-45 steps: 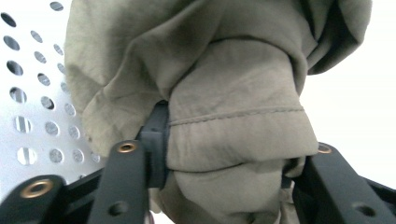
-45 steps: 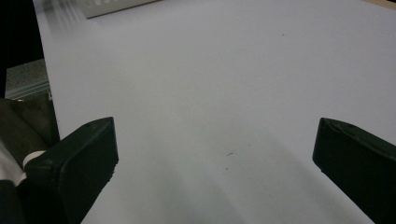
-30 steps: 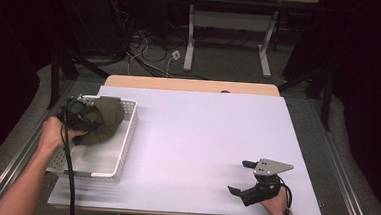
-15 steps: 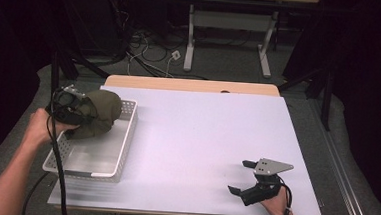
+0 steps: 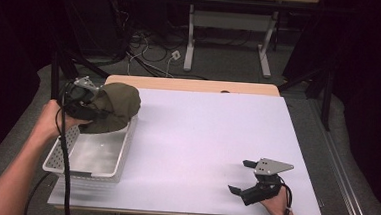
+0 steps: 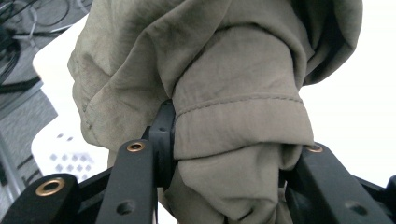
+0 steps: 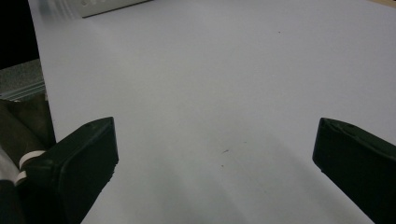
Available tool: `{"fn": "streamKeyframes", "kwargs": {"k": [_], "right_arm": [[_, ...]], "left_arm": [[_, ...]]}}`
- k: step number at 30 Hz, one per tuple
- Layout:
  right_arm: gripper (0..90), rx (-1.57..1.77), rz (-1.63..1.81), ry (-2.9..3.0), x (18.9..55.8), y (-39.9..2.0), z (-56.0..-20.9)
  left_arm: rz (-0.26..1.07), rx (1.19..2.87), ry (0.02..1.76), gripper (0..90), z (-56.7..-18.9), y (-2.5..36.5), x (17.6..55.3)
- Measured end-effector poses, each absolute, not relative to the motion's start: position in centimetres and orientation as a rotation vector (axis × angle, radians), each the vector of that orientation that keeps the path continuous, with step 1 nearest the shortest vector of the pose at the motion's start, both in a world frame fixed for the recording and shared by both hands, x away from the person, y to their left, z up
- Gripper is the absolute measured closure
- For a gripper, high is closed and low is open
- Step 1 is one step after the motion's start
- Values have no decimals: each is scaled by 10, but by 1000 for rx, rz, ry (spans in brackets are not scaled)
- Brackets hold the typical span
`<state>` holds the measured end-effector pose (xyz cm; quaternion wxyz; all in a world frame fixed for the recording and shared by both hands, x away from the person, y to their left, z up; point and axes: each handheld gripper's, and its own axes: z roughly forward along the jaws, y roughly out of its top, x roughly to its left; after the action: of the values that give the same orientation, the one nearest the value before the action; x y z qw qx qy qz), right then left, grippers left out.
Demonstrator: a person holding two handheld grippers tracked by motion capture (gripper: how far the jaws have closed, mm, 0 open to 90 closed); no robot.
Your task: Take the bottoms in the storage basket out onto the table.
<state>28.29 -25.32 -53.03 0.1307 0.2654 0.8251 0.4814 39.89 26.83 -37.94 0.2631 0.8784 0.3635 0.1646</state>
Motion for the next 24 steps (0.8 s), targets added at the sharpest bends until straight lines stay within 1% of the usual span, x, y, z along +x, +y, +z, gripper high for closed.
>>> {"fn": "streamKeyframes", "kwargs": {"k": [3, 4, 7, 8, 11, 13, 14, 17, 18, 24], "right_arm": [[0, 773, 1403, 2393, 283, -253, -531], [0, 773, 1403, 2392, 283, -253, -530], [0, 774, 1403, 2391, 283, -254, -530], [0, 777, 1401, 2390, 283, -254, -531], [0, 778, 1395, 2396, 283, -254, -530], [0, 779, 1396, 2390, 283, -254, -530], [0, 779, 1396, 2390, 283, -254, -530], [0, 781, 1395, 2391, 283, -254, -530], [0, 781, 1395, 2391, 283, -254, -530], [0, 784, 1393, 2390, 283, -255, -530]], "left_arm": [[426, 2383, 956, 583, -378, 258, 398], [420, 2396, 922, 583, -377, 247, 398], [418, 2400, 884, 583, -376, 236, 398], [400, 2398, 866, 583, -377, 224, 397], [385, 2419, 824, 583, -377, 213, 398], [358, 2422, 792, 583, -381, 196, 398], [358, 2422, 792, 583, -381, 196, 398], [323, 2425, 756, 583, -389, 174, 398], [323, 2425, 756, 583, -389, 174, 398], [267, 2454, 707, 583, -404, 146, 400]]}}
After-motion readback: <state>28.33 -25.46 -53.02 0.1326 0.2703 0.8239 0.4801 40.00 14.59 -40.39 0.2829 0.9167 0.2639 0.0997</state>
